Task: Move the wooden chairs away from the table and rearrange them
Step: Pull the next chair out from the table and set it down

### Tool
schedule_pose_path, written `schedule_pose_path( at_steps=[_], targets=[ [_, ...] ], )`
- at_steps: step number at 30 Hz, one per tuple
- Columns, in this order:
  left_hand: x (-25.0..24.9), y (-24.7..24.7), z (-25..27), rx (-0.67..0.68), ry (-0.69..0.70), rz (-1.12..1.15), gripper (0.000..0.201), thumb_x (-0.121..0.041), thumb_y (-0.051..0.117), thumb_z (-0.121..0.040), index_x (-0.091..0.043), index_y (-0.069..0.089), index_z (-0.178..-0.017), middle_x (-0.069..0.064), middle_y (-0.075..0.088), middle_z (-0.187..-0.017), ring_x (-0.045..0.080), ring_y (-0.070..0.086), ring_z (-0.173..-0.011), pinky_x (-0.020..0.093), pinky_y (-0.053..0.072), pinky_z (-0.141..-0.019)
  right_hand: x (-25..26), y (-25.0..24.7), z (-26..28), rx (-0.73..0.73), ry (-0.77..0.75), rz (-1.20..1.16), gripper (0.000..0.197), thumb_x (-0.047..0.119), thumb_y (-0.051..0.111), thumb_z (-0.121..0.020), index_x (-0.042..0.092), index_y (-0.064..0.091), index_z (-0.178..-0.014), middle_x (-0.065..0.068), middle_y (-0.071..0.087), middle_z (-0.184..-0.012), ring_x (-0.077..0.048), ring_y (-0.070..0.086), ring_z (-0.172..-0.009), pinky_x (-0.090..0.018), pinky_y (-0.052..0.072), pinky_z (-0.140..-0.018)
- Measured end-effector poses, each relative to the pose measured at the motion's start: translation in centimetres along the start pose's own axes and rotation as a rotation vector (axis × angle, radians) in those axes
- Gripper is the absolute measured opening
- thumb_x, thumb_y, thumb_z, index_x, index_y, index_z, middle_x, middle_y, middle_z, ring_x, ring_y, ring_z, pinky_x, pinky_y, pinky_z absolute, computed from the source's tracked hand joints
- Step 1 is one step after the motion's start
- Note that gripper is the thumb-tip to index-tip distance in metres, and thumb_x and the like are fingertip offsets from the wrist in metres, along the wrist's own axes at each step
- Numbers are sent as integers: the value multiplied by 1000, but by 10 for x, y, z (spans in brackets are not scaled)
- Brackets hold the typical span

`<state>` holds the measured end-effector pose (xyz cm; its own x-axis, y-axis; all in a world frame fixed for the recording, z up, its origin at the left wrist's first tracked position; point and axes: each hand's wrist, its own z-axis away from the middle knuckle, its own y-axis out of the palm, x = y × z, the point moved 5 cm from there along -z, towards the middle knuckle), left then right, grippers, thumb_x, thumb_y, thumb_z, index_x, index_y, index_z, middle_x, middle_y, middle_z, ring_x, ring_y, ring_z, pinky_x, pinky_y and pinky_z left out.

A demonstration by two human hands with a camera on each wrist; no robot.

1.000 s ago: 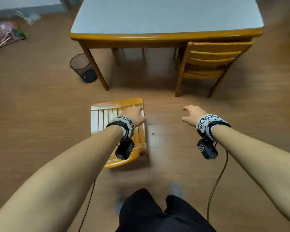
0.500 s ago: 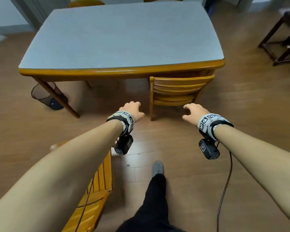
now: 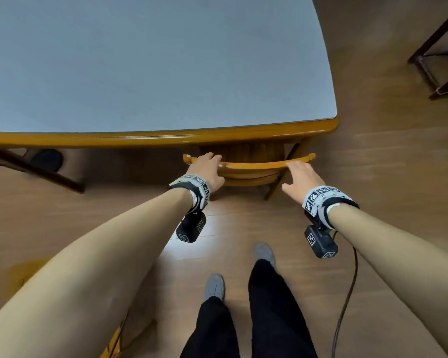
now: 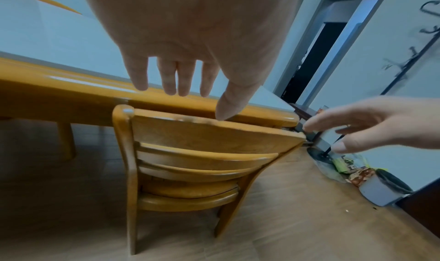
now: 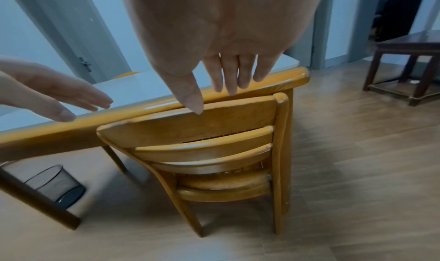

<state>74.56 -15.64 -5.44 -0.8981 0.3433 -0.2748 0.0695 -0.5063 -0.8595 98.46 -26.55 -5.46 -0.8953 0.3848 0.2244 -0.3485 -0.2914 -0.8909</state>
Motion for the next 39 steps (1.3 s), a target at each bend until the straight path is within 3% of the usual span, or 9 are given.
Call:
schedule_pose_path(
  at_steps=[4,8,10,17,22,27,32,37,39],
  targets=[
    [1,33,-39,-7,-67,-58,73,-28,64,-87,-18,32,-152,10,25,-160,29,18,-149,48,22,-119,-13,13,-60,29,-146,100,69,30,69,-85,15,42,-146,-6,47,-145,-26,41,-136,-42,36,-113],
    [-1,53,-47,-146,-142,-69,56,-31,64,-83,-21,50,-136,4,48,-141,27,33,-137,46,26,-111,-22,27,-93,107,-244,172,63,33,66,-88,21,45,-146,-2,51,-143,-25,45,-133,-42,35,-114],
    [-5,54,-46,-182,-162,-90,51,-31,64,-82,-21,52,-131,3,51,-135,27,37,-133,45,28,-109,-22,29,-101,127,-268,197,55,36,62,-91,26,49,-143,1,56,-138,-25,50,-127,-42,37,-110],
    [-14,52,-38,-166,-211,-42,48,-31,60,-86,-18,52,-132,5,50,-138,27,35,-136,47,30,-111,-25,28,-100,136,-262,156,40,48,56,-95,35,59,-132,4,69,-116,-26,61,-107,-41,51,-91],
    [-18,73,-4,-128,-285,41,46,-31,55,-89,-16,52,-133,5,44,-143,24,28,-141,49,31,-110,-29,46,-61,116,-272,161,30,51,59,-92,36,66,-118,4,70,-104,-26,63,-98,-38,53,-81],
    [-23,112,61,-68,-241,6,53,-29,55,-89,-19,44,-140,1,40,-148,21,25,-142,47,28,-109,-39,69,-11,150,-286,206,18,51,64,-88,34,66,-95,5,65,-91,-27,63,-92,-35,51,-74],
    [-43,167,139,-7,-206,17,63,-31,57,-90,-22,35,-148,1,28,-158,22,17,-148,52,25,-115,-63,99,54,244,-250,257,38,44,70,-88,34,63,-124,-2,68,-115,-30,63,-106,-40,55,-86],
    [-59,220,207,84,-176,5,66,-32,56,-92,-24,30,-152,0,22,-162,22,15,-149,56,19,-117,-87,133,127,263,-271,315,56,41,71,-89,29,53,-141,-1,59,-139,-31,56,-125,-44,49,-100],
    [-63,237,230,101,-174,-1,67,-32,57,-92,-24,28,-153,0,21,-162,22,13,-150,58,17,-117,-94,146,154,243,-282,319,55,38,71,-90,23,53,-140,-2,57,-141,-31,54,-127,-44,47,-102]
  ],
)
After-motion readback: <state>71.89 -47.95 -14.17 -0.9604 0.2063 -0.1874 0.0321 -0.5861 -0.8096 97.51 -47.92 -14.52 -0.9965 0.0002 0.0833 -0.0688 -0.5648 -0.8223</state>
